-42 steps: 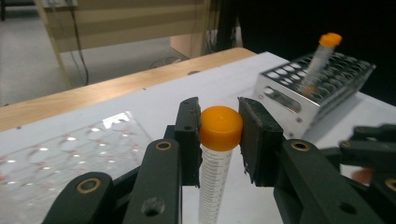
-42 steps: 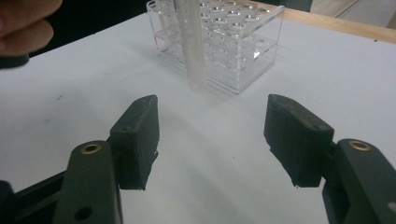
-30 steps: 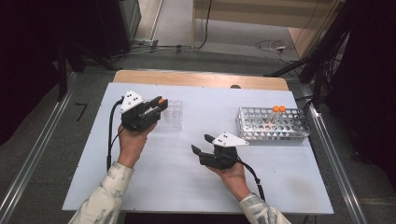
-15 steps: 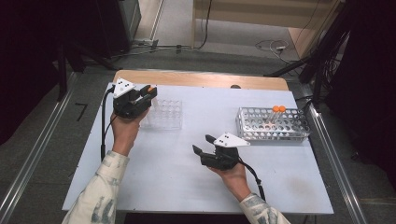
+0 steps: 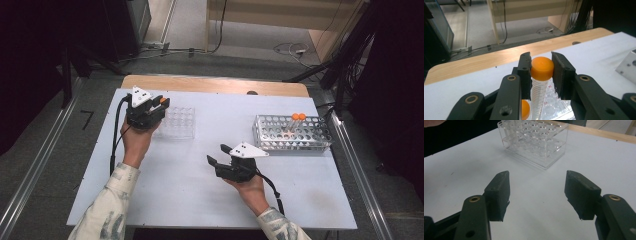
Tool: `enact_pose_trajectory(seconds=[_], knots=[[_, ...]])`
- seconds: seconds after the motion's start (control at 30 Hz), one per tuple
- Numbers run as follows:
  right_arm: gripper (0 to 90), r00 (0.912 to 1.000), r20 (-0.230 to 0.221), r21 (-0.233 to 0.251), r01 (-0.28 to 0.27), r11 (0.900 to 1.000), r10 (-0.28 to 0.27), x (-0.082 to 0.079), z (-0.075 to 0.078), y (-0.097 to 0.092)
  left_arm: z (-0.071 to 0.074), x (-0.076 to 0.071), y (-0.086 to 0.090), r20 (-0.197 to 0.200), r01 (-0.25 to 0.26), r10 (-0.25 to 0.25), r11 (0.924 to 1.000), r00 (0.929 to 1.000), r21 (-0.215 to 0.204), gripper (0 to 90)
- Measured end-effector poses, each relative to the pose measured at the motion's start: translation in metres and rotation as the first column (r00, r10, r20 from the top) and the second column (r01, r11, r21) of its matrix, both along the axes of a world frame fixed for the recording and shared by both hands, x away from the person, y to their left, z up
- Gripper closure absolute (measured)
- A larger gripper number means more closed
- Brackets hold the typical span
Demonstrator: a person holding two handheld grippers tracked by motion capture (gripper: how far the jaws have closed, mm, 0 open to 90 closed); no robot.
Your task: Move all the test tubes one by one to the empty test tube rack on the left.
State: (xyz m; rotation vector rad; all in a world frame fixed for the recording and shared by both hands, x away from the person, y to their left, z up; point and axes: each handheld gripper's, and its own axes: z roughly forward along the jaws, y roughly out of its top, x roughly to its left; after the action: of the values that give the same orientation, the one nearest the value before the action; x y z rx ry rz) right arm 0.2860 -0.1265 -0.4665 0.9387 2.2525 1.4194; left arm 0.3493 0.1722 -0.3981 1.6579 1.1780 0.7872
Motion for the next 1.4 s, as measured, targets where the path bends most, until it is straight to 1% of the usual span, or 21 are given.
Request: enact_pose_trajectory(seconds=[0.13, 0.23, 0.37, 0.5, 0.53, 0.6, 0.7, 0.77, 0.83, 0.9, 0.97, 1.07, 1.17, 1.27, 1.33, 1.4], knots=[[35.6, 1.0, 0.003, 0.002, -0.001, 1.0, 0.001, 0.0, 0.0, 0.0, -0.01, 0.001, -0.002, -0.036, -0.014, 0.014, 0.9997, 0.9992, 0.019, 70.6], [35.6, 1.0, 0.002, 0.001, 0.001, 1.0, -0.001, 0.0, 0.0, 0.0, -0.016, 0.003, -0.003, -0.061, -0.013, 0.015, 0.9993, 0.998, 0.035, 70.6], [35.6, 1.0, 0.001, -0.001, 0.001, 1.0, -0.001, 0.0, 0.0, 0.0, -0.019, 0.001, -0.005, -0.068, -0.012, 0.015, 0.9985, 0.9976, 0.054, 70.5], [35.6, 1.0, 0.001, -0.002, 0.001, 1.0, -0.001, 0.0, 0.0, 0.0, -0.02, 0.0, -0.006, -0.06, -0.019, 0.023, 0.9976, 0.9979, 0.067, 69.8], [35.6, 1.0, 0.002, -0.002, 0.001, 1.0, -0.001, 0.0, 0.0, 0.0, -0.02, 0.0, -0.006, -0.06, -0.017, 0.021, 0.9978, 0.998, 0.064, 68.9], [35.5, 1.0, 0.001, -0.002, 0.002, 1.0, -0.002, 0.0, 0.0, 0.0, -0.019, -0.001, -0.006, -0.062, -0.012, 0.014, 0.9989, 0.998, 0.045, 60.4], [35.5, 1.0, 0.001, -0.002, 0.001, 1.0, -0.001, 0.0, -0.001, 0.0, -0.018, -0.002, -0.005, -0.053, -0.013, 0.014, 0.9993, 0.9985, 0.034, 54.7], [35.5, 1.0, 0.001, -0.002, 0.001, 1.0, -0.001, 0.0, -0.001, 0.0, -0.017, -0.004, -0.005, -0.051, -0.009, 0.01, 0.9997, 0.9986, 0.021, 53.3], [35.5, 1.0, 0.001, -0.001, 0.002, 1.0, -0.002, 0.0, 0.0, 0.0, -0.016, -0.006, -0.005, -0.046, -0.003, 0.004, 0.9999, 0.9989, 0.014, 49.8], [35.4, 1.0, 0.005, -0.002, 0.002, 1.0, -0.002, 0.0, 0.0, 0.0, -0.015, -0.009, -0.005, -0.036, 0.005, -0.005, 1.0, 0.9993, -0.003, 47.9], [35.3, 1.0, 0.003, -0.002, 0.007, 1.0, -0.007, 0.0, 0.0, -0.001, -0.013, -0.012, -0.005, -0.035, 0.013, -0.013, 0.9999, 0.9993, -0.006, 45.7], [35.0, 0.9999, 0.006, -0.002, 0.011, 0.9999, -0.011, 0.001, 0.001, -0.003, -0.012, -0.016, -0.006, -0.044, 0.026, -0.026, 0.9997, 0.9987, -0.003, 41.3], [34.4, 0.9998, 0.006, 0.003, 0.02, 0.9998, -0.02, 0.002, 0.003, -0.005, -0.014, -0.02, -0.007, -0.059, 0.045, -0.046, 0.9988, 0.9972, -0.02, 38.8], [33.3, 0.9993, 0.013, 0.001, 0.036, 0.9993, -0.036, 0.002, 0.005, -0.009, -0.014, -0.024, -0.01, -0.074, 0.065, -0.068, 0.9967, 0.9949, -0.049, 34.9], [32.1, 0.9986, 0.016, 0.001, 0.051, 0.9987, -0.051, 0.002, 0.006, -0.012, -0.014, -0.026, -0.011, -0.077, 0.079, -0.084, 0.995, 0.9935, -0.061, 33.3], [30.4, 0.9976, 0.026, 0.003, 0.064, 0.9979, -0.065, 0.003, 0.008, -0.015, -0.015, -0.029, -0.015, -0.078, 0.091, -0.096, 0.9938, 0.9924, -0.065, 31.2]])
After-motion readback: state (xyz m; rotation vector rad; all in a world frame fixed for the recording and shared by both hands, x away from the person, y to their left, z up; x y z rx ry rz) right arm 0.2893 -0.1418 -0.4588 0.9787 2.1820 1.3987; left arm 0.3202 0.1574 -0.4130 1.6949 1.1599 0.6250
